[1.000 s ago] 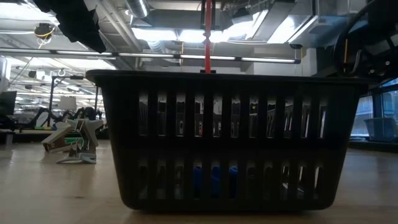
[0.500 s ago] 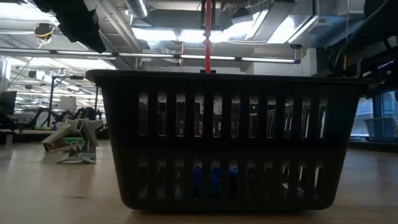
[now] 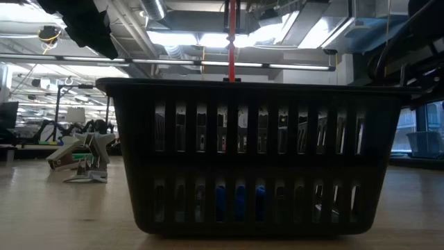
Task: Pick and place Stapler, Stapler remover, tape
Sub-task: Put the top right light blue staple remover into the transparent bin
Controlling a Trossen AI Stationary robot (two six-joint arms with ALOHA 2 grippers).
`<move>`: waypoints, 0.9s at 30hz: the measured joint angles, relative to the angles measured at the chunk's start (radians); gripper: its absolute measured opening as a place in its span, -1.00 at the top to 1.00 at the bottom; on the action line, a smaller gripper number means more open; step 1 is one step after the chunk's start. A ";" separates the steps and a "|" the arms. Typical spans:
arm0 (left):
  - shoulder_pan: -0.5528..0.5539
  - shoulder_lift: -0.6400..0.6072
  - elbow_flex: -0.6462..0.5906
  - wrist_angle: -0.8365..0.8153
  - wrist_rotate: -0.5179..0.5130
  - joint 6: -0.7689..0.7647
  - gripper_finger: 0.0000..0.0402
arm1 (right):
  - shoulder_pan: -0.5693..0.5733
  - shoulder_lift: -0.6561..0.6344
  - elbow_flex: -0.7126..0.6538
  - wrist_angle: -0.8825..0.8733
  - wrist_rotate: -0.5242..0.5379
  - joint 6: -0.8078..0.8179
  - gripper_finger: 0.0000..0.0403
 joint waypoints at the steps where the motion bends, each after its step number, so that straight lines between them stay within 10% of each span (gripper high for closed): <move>1: 0.000 0.000 0.000 0.000 0.000 0.000 0.07 | 0.003 0.000 -0.001 0.006 -0.002 0.002 0.99; 27: 0.000 0.000 0.000 -0.005 -0.024 0.001 0.07 | 0.008 -0.095 0.197 -0.187 0.341 -0.098 1.00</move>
